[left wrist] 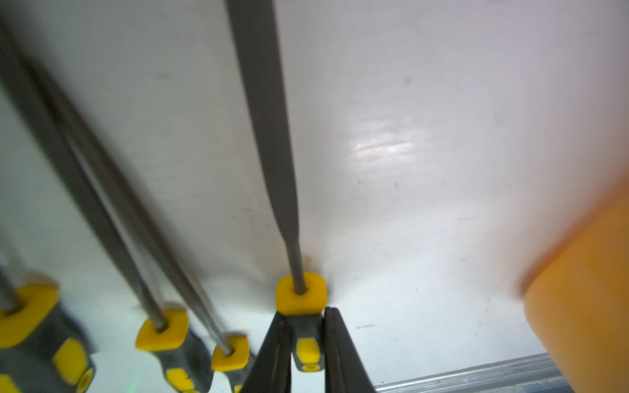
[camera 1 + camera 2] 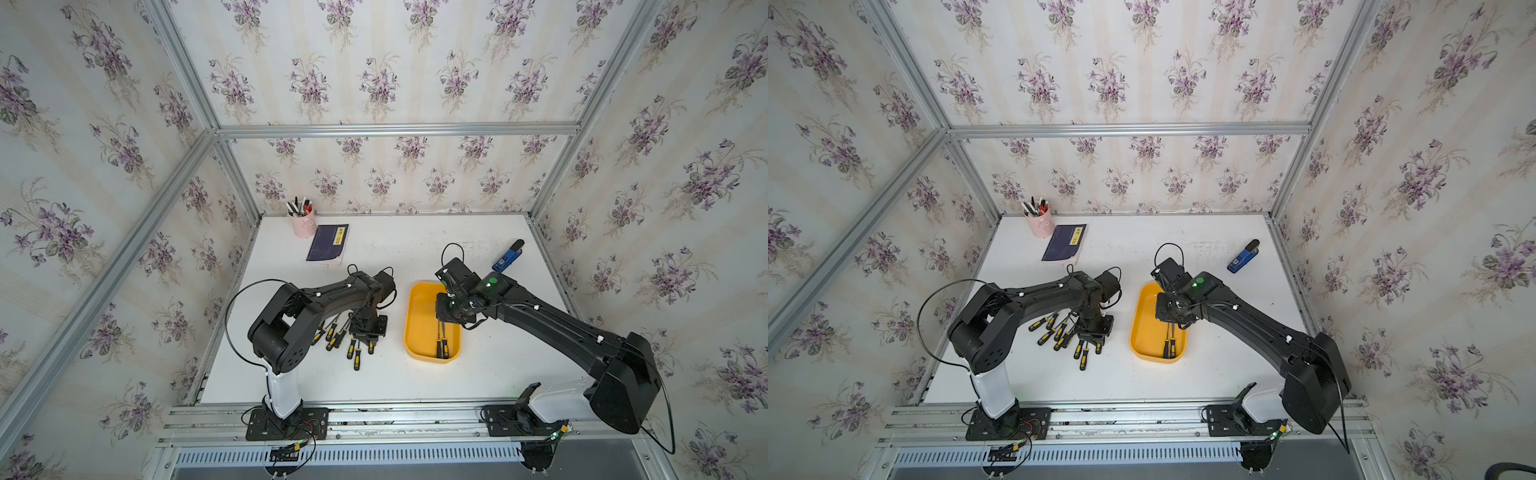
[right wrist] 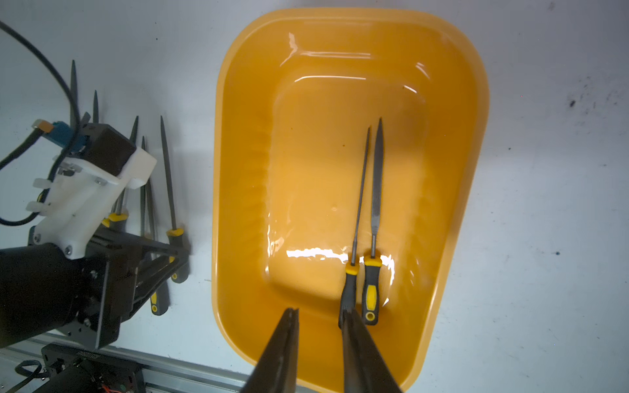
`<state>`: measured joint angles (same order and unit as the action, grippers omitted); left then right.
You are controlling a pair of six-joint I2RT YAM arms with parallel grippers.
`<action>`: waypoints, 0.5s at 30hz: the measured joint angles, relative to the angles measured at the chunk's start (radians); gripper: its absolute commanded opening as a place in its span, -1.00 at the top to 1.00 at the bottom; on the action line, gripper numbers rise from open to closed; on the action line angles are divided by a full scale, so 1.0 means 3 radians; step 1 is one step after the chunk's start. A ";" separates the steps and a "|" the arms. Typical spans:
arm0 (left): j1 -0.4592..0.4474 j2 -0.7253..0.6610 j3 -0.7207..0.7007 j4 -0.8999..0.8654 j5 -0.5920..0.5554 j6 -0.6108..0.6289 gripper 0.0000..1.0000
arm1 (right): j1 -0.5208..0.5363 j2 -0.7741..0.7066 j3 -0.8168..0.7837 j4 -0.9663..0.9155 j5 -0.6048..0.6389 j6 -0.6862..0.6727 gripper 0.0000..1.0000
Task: Put the file tool into the storage box
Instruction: Pick up the file tool from the center of the board.
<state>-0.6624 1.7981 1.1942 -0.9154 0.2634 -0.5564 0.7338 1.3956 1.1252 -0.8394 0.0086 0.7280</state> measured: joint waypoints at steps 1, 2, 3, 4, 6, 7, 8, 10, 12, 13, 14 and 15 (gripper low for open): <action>0.0004 -0.0128 0.0060 -0.0042 0.0004 0.0046 0.88 | 0.0000 -0.0003 0.0029 0.0006 -0.0009 0.0001 0.45; 0.0006 -0.0234 0.0121 -0.0076 0.0010 0.0094 0.89 | 0.0000 -0.0009 0.0062 0.0018 -0.0019 0.0004 0.44; 0.0008 -0.0332 0.0187 -0.0112 0.0018 0.0137 0.89 | 0.0000 -0.0022 0.0094 0.0037 -0.0024 0.0006 0.43; 0.0017 -0.0425 0.0271 -0.0172 0.0047 0.0186 0.89 | -0.0005 -0.0046 0.0131 0.0069 -0.0048 0.0010 0.43; 0.0036 -0.0558 0.0430 -0.0267 0.0172 0.0263 0.90 | -0.0031 -0.0104 0.0196 0.0169 -0.0099 0.0037 0.42; 0.0047 -0.0614 0.0495 -0.0292 0.0280 0.0292 0.90 | -0.0051 -0.0146 0.0215 0.0238 -0.0109 0.0074 0.41; 0.0051 -0.0660 0.0538 -0.0299 0.0408 0.0313 0.91 | -0.0079 -0.0203 0.0224 0.0313 -0.0137 0.0121 0.39; 0.0048 -0.0735 0.0563 -0.0262 0.0693 0.0320 0.92 | -0.0140 -0.0333 0.0211 0.0454 -0.0170 0.0221 0.34; 0.0048 -0.0793 0.0553 -0.0192 0.0969 0.0317 0.93 | -0.0212 -0.0478 0.0137 0.0619 -0.0197 0.0331 0.33; 0.0046 -0.0816 0.0544 -0.0130 0.1123 0.0312 0.94 | -0.0253 -0.0552 0.0071 0.0704 -0.0223 0.0402 0.32; 0.0046 -0.0830 0.0540 -0.0065 0.1265 0.0294 0.94 | -0.0284 -0.0607 0.0009 0.0777 -0.0254 0.0473 0.32; 0.0043 -0.0833 0.0542 -0.0009 0.1381 0.0275 0.94 | -0.0303 -0.0635 -0.0036 0.0833 -0.0270 0.0520 0.32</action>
<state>-0.6495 1.5482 1.3567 -0.9180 0.6777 -0.4740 0.6430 1.2053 1.1145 -0.5896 -0.0723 0.8841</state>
